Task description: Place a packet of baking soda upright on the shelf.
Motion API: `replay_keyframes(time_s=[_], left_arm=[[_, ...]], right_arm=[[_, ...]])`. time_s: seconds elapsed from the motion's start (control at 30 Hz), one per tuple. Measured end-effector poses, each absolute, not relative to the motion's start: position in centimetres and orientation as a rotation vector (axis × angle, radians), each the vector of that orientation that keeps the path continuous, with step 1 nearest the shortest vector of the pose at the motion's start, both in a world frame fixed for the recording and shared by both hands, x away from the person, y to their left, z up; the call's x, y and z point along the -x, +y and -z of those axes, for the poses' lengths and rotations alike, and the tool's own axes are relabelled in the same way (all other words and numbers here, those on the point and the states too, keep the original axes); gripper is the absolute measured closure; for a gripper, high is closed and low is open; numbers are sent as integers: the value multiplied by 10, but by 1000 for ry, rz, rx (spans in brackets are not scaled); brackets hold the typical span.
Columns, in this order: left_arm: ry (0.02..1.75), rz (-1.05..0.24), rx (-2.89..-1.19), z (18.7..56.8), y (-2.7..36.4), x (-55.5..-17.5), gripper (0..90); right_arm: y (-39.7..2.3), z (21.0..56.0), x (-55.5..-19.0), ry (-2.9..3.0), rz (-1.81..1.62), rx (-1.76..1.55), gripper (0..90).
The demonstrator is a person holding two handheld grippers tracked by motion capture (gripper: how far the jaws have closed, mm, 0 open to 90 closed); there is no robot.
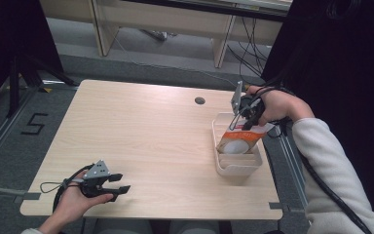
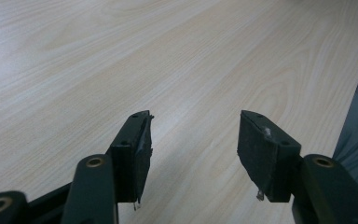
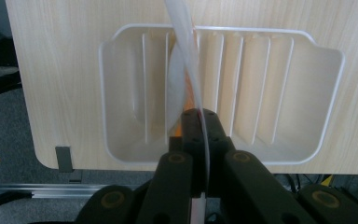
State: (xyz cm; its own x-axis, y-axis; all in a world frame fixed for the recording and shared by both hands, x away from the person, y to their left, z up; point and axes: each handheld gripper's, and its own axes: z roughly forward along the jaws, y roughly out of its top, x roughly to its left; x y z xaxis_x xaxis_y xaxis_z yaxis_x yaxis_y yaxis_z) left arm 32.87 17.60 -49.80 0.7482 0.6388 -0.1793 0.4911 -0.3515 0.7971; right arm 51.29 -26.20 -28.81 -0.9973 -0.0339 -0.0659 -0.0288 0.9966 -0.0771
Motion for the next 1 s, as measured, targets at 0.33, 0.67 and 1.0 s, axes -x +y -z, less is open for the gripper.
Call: replay_keyframes(time_s=[0.33, 0.67, 1.0], left_arm=[[852, -201, -2020, 498, 176, -329, 439], [848, -206, -2021, 498, 176, -329, 438], [849, -203, -2025, 498, 176, -329, 439]], right_arm=[[-264, 290, -514, 3067, 137, 63, 900], [-262, 293, -512, 3084, 169, 46, 900], [-261, 295, -514, 3086, 157, 88, 900]])
